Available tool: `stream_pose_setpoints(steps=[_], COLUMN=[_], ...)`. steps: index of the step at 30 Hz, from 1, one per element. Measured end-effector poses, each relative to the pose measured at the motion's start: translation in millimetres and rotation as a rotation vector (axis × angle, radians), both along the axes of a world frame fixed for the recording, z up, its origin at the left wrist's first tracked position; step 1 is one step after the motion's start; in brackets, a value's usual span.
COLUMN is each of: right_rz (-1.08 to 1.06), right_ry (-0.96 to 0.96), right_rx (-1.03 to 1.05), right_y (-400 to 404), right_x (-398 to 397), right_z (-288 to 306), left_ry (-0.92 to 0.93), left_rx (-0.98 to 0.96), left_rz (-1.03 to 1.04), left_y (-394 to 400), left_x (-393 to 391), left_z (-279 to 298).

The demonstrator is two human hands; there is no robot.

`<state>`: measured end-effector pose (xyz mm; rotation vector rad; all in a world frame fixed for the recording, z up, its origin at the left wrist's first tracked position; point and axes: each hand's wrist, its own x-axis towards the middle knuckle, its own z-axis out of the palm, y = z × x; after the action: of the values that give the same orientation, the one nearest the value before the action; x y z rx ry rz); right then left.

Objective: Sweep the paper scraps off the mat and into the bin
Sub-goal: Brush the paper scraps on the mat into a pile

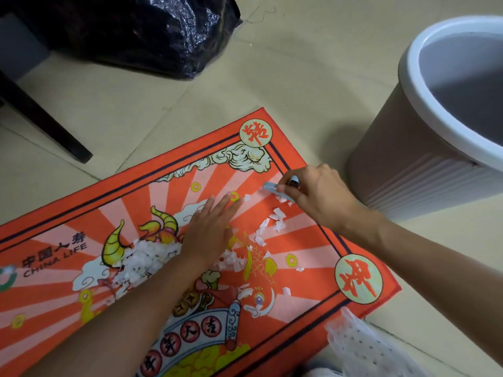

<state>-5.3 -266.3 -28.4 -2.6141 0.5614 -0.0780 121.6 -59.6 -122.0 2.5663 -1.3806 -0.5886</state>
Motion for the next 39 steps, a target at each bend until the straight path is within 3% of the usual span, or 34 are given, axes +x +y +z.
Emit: stream_pose_setpoints(steps=[21, 27, 34, 39], right_rz=[0.347, 0.247, 0.019, -0.018], right_ry=[-0.021, -0.058, -0.07, -0.033], right_rx=[0.041, 0.015, -0.104, -0.048], right_y=[110, 87, 31, 22], right_x=[-3, 5, 33, 52], right_z=[7, 13, 12, -2], left_ry=[0.127, 0.183, 0.029, 0.007], left_rx=[-0.04, -0.11, -0.181, -0.239], left_rz=[-0.062, -0.088, -0.031, 0.012], left_y=[12, 17, 23, 24], left_x=[31, 37, 33, 32], left_z=[7, 10, 0, -1])
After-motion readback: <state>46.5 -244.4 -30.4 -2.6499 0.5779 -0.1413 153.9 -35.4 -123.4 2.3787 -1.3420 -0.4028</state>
